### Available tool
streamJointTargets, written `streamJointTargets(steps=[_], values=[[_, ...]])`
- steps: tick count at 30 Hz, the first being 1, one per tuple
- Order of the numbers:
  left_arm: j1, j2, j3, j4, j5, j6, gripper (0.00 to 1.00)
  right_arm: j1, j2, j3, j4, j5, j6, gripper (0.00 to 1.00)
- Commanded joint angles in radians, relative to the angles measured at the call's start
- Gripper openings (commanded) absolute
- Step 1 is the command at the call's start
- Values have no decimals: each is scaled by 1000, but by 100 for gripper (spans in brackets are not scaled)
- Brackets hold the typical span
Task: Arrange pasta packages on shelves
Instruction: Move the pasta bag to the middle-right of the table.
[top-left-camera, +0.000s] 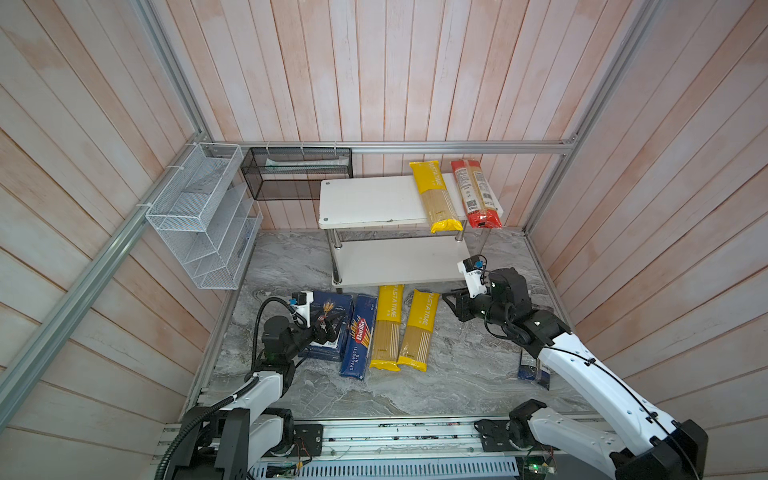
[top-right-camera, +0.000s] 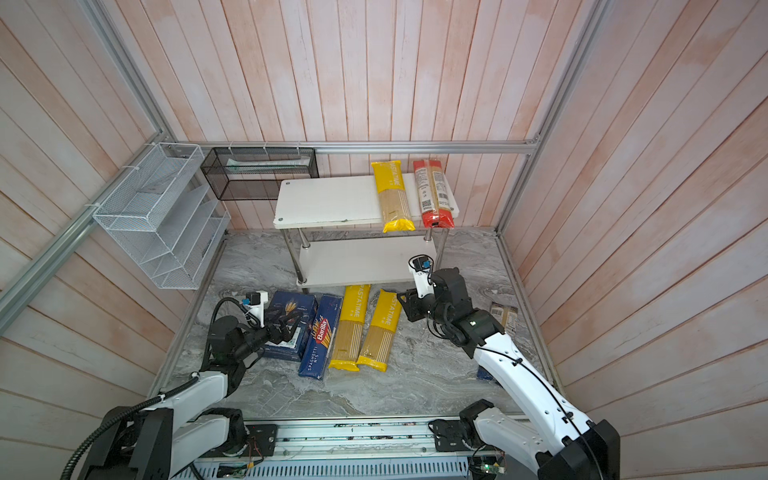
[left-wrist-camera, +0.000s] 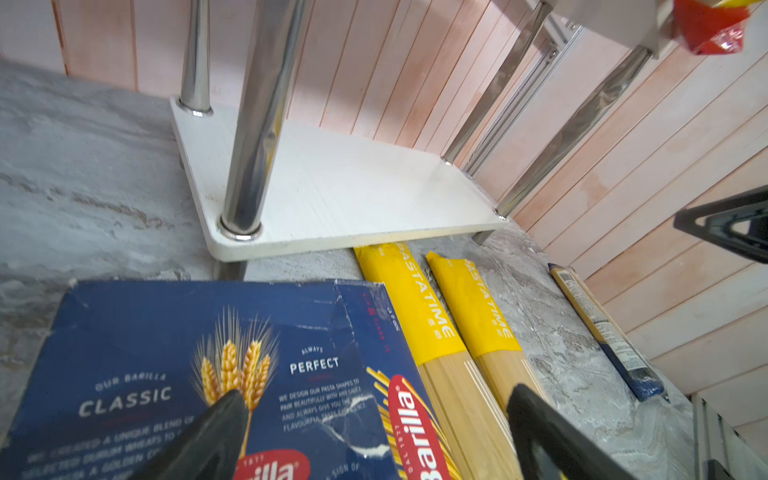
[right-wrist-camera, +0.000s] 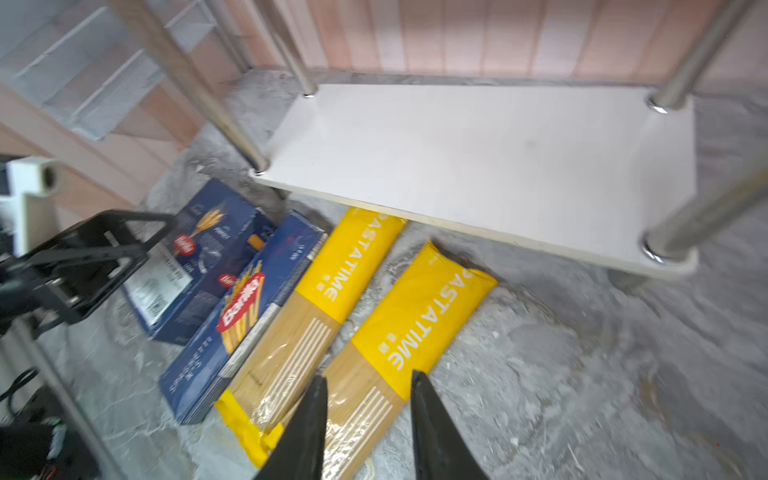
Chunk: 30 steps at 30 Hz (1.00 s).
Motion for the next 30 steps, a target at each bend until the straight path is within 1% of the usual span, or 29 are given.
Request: streamJointTargets(steps=[1,3,5,7,9,14,15,16,20,24,27,30], values=[[-5,9,6,54,-32,-16,100,-63,-1,-46,10,282,214,42],[-7,13,7,54,-35,-16,100,-115,14,-79,5,354,299,51],[-9,8,9,37,-72,-25,100,-177,27,-124,28,320,340,57],[-9,-14,-4,33,-109,-33,100,-234,34,-157,35,297,389,62],[-11,-33,-18,46,-115,-34,100,-294,28,-185,41,293,409,64],[-11,-10,-7,42,-85,-29,100,-351,-27,-237,35,471,461,73],[-11,-3,-3,39,-82,-28,100,-363,-34,-241,29,485,473,79],[-12,6,2,39,-77,-28,100,-382,-39,-247,30,491,477,82],[-16,39,21,36,-70,-19,100,-457,-55,-259,75,446,449,82],[-29,64,43,22,-96,-12,100,-518,-51,-276,106,499,466,82],[-32,59,40,24,-134,-19,100,-576,-47,-283,126,475,440,83],[-36,62,32,25,-226,-44,100,-615,-49,-306,162,473,442,83]])
